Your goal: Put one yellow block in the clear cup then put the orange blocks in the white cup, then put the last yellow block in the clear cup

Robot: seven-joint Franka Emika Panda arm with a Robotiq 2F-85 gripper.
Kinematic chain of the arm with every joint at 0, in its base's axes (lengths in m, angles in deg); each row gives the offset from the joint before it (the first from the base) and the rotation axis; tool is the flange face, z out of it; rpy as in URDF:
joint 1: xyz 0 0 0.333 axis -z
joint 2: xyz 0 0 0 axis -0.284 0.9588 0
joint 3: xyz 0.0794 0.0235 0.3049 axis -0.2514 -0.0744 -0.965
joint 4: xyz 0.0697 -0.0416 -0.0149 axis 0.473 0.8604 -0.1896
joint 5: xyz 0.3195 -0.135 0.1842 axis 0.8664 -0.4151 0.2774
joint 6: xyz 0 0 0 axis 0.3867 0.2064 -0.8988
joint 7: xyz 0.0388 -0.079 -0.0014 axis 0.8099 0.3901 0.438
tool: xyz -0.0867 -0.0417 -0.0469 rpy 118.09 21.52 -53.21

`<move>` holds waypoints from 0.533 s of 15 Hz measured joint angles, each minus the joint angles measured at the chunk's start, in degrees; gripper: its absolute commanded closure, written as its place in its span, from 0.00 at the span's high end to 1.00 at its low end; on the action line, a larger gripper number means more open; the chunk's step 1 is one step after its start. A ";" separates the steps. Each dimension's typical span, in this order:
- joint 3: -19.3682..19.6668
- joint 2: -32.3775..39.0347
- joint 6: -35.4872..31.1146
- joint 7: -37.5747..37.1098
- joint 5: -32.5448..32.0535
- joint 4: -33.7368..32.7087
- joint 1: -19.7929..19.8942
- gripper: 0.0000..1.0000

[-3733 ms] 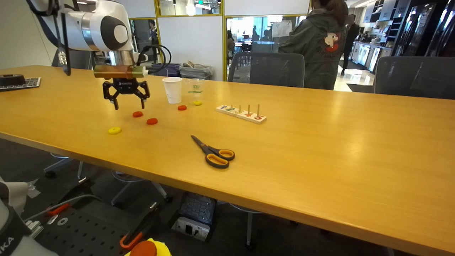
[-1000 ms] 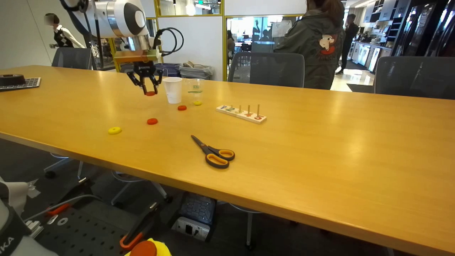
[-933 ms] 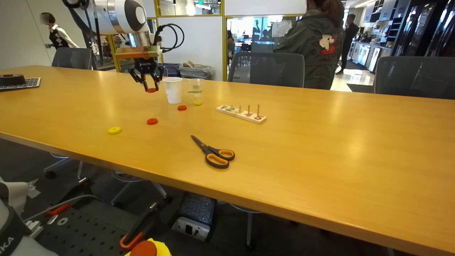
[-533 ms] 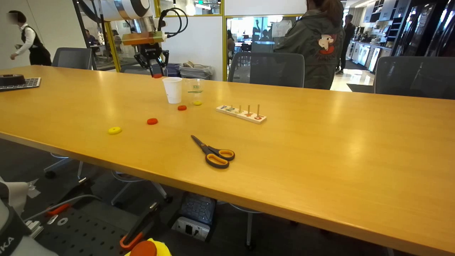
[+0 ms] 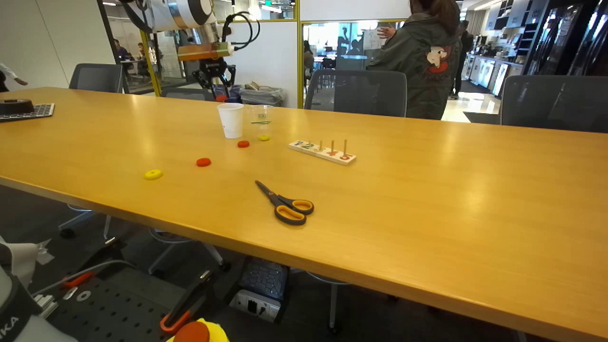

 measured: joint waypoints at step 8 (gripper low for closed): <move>1.32 5.07 4.08 0.00 0.00 -6.22 0.17 0.97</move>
